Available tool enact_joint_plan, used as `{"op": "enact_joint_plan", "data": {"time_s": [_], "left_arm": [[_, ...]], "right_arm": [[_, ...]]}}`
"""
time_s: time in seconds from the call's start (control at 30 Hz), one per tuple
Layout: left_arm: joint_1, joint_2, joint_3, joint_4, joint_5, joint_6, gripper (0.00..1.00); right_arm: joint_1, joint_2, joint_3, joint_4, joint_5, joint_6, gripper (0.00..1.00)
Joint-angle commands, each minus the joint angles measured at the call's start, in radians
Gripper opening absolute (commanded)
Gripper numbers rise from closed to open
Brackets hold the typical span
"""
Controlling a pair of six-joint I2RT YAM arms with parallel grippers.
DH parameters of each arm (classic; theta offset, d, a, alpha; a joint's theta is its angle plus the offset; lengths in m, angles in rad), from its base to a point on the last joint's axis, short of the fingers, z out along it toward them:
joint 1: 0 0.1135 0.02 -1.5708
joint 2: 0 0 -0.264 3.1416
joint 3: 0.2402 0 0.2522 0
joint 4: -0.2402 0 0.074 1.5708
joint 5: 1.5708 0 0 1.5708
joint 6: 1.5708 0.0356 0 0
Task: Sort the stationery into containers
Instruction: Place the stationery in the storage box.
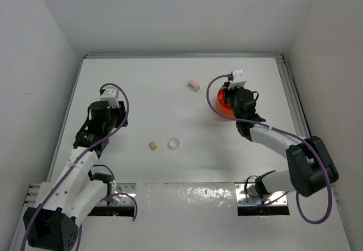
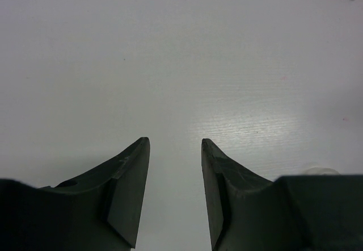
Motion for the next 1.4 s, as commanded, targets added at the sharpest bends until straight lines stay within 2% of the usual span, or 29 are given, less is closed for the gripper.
{"op": "enact_joint_plan", "data": {"time_s": [0.0, 0.27, 0.8, 0.9, 0.93, 1.0, 1.07, 1.23, 1.33, 1.37], "left_arm": [[0.006, -0.004, 0.01, 0.047, -0.007, 0.011, 0.4], [0.007, -0.005, 0.018, 0.039, -0.009, 0.015, 0.4], [0.007, -0.002, 0.037, 0.015, -0.015, 0.041, 0.4], [0.007, -0.002, 0.039, 0.012, -0.015, 0.046, 0.43], [0.007, -0.001, 0.039, 0.012, -0.012, 0.047, 0.45], [0.006, -0.002, 0.039, 0.012, -0.01, 0.049, 0.49], [0.006, -0.005, 0.039, 0.012, -0.01, 0.047, 0.49], [0.003, -0.008, 0.042, 0.015, 0.037, 0.052, 0.57], [-0.002, -0.005, 0.056, -0.001, 0.134, 0.121, 0.59], [-0.005, 0.001, 0.062, -0.008, 0.216, 0.17, 0.6]], "right_arm": [[0.003, -0.034, -0.002, 0.029, -0.001, -0.026, 0.0], [0.0, -0.015, -0.099, 0.1, -0.004, -0.008, 0.0], [-0.026, 0.08, -0.125, 0.176, 0.019, -0.063, 0.0], [-0.028, 0.066, -0.128, 0.164, 0.012, -0.06, 0.08], [-0.028, 0.057, -0.129, 0.161, 0.005, -0.058, 0.16], [-0.022, 0.036, -0.128, 0.138, 0.0, -0.06, 0.26], [-0.017, 0.017, -0.123, 0.115, 0.003, -0.063, 0.39], [-0.014, -0.058, -0.134, 0.092, 0.003, -0.058, 0.49], [-0.011, -0.105, -0.14, 0.077, 0.003, -0.052, 0.51], [-0.005, -0.118, -0.139, 0.064, 0.005, -0.048, 0.51]]}}
